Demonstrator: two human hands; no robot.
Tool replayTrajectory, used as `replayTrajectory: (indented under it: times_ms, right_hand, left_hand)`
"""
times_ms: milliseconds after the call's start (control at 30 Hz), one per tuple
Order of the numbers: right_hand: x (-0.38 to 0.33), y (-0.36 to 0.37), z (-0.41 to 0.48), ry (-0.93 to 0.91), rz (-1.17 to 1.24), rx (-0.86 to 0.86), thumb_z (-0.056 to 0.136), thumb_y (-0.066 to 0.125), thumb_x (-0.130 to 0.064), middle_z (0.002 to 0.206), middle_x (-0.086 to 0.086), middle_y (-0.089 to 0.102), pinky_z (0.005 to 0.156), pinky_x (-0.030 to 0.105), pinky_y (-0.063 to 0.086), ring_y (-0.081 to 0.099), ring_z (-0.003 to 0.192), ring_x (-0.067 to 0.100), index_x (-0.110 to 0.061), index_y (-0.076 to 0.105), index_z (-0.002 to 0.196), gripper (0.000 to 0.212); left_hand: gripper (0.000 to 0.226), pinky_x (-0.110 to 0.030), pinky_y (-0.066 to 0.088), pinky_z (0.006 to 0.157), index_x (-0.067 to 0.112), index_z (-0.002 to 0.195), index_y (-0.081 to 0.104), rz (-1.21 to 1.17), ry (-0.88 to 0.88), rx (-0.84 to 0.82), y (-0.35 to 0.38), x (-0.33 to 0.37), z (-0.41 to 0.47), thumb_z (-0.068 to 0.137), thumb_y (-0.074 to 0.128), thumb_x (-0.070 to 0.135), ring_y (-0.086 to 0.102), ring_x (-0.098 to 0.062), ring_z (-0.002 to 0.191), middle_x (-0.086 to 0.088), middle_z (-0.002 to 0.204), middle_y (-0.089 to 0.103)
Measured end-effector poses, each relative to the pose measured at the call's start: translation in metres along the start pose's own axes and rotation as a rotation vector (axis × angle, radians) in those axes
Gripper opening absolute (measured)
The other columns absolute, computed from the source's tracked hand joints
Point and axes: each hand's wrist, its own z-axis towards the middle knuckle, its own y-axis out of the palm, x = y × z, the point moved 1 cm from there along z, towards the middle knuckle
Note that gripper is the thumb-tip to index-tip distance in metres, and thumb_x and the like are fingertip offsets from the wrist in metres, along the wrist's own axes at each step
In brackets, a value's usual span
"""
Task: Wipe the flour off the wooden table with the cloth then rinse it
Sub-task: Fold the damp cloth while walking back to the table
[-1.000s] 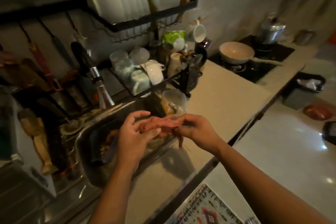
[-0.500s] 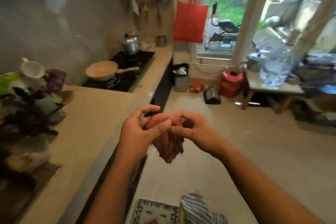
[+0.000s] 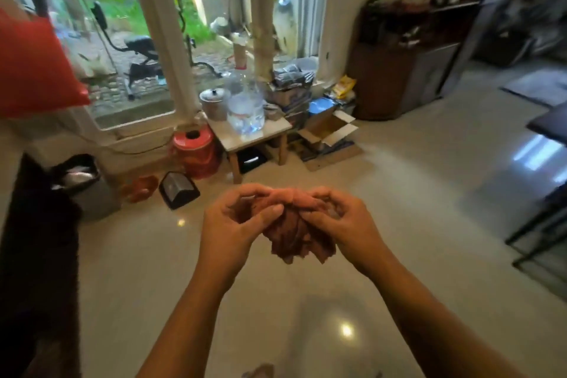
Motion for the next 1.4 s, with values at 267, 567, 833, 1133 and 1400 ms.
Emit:
replayTrajectory:
  times_ms: [267, 567, 833, 1133, 1400]
  right_hand:
    - [0.028, -0.163, 0.054, 0.104, 0.104, 0.413, 0.08, 0.074, -0.038, 0.106, -0.003, 0.073, 0.074, 0.03, 0.059, 0.072, 0.096, 0.019, -0.031, 0.067, 0.113, 0.034]
    - [0.094, -0.373, 0.062, 0.198, 0.034, 0.712, 0.085, 0.074, -0.039, 0.11, -0.007, 0.073, 0.086, 0.032, 0.061, 0.071, 0.104, 0.013, -0.045, 0.063, 0.115, 0.032]
    - [0.13, -0.567, 0.101, 0.321, 0.041, 0.801, 0.088, 0.076, -0.015, 0.103, -0.006, 0.074, 0.08, 0.029, 0.061, 0.072, 0.097, 0.013, -0.032, 0.068, 0.114, 0.033]
    - [0.201, -0.752, 0.185, 0.363, -0.03, 1.046, 0.086, 0.076, -0.008, 0.095, 0.0, 0.071, 0.067, 0.014, 0.053, 0.068, 0.088, 0.006, -0.033, 0.07, 0.11, 0.035]
    - [0.252, -0.897, 0.25, 0.426, -0.024, 1.16, 0.082, 0.077, -0.003, 0.101, 0.001, 0.075, 0.068, 0.029, 0.06, 0.074, 0.088, 0.021, -0.028, 0.071, 0.108, 0.037]
  left_hand:
    - [0.038, -0.026, 0.06, 0.066, 0.02, 0.109, 0.065, -0.043, -0.061, -0.516, 0.18, -0.005, 0.165, 0.08, 0.074, -0.003, 0.071, -0.012, 0.083, 0.011, 0.095, 0.071]
    - [0.036, -0.026, 0.059, 0.07, 0.022, 0.11, 0.066, 0.056, 0.006, -0.911, 0.441, -0.012, 0.249, 0.083, 0.074, 0.0, 0.072, -0.015, 0.08, 0.003, 0.089, 0.074]
    - [0.04, -0.034, 0.062, 0.076, 0.03, 0.105, 0.071, 0.283, 0.094, -1.163, 0.642, -0.004, 0.337, 0.075, 0.082, 0.006, 0.073, -0.015, 0.079, 0.002, 0.089, 0.075]
    - [0.039, -0.037, 0.056, 0.087, 0.03, 0.105, 0.07, 0.194, -0.101, -1.369, 0.859, -0.051, 0.444, 0.074, 0.084, 0.013, 0.073, -0.019, 0.09, -0.004, 0.089, 0.077]
    - [0.013, -0.015, 0.053, 0.064, 0.025, 0.09, 0.076, 0.2, 0.053, -1.432, 1.046, -0.083, 0.536, 0.086, 0.074, 0.013, 0.069, -0.005, 0.077, 0.006, 0.084, 0.073]
